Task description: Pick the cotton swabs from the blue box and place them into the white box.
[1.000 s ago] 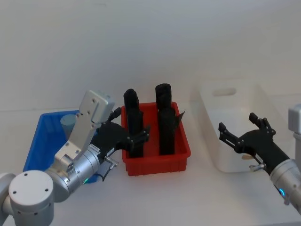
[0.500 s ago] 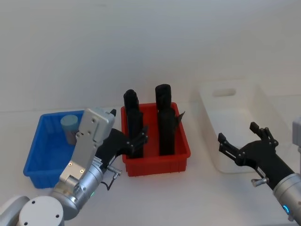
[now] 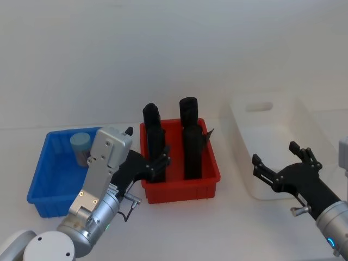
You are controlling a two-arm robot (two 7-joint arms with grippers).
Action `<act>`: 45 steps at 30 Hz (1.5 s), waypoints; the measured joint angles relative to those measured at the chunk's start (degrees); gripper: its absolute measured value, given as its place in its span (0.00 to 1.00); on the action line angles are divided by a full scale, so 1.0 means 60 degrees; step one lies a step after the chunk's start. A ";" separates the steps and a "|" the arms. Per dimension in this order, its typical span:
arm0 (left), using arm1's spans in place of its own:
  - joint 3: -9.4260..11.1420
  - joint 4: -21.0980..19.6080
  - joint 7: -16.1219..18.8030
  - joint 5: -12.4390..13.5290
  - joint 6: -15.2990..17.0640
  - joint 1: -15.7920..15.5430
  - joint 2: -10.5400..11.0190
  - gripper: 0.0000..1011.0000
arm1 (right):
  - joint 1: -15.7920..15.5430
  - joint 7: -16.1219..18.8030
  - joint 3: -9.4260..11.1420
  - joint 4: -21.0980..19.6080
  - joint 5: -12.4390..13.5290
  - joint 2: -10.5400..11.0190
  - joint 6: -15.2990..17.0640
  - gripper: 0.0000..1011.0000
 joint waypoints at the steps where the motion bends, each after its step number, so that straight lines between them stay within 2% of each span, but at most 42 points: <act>1: -0.0001 0.0000 0.0001 0.0000 0.0000 0.0000 0.0001 0.99 | 0.0000 0.0001 0.0001 0.0000 0.0000 0.0000 -0.0001 0.99; 9: -0.0007 0.0000 0.0001 -0.0003 0.0000 -0.0002 0.0000 0.99 | 0.0027 0.0042 0.0005 0.0042 -0.0011 -0.0013 -0.0005 0.99; 18: -0.0007 0.0006 0.0001 -0.0007 0.0002 -0.0002 0.0001 0.99 | 0.0363 0.0409 0.0002 0.0519 -0.0219 -0.0127 -0.0034 0.99; 28: -0.0007 0.0007 -0.0001 -0.0007 0.0003 -0.0002 0.0001 0.99 | 0.1092 0.1073 -0.0064 0.1458 -0.0580 -0.0401 -0.0177 0.99; 34: -0.0006 0.0007 -0.0002 -0.0006 0.0003 -0.0002 0.0001 0.99 | 0.1786 0.1648 -0.0178 0.2343 -0.0935 -0.0722 -0.0382 0.99; 45: -0.0006 0.0007 -0.0001 -0.0005 0.0003 -0.0002 0.0001 0.99 | 0.2846 0.2311 -0.0373 0.3787 -0.1359 -0.1236 -0.0805 0.99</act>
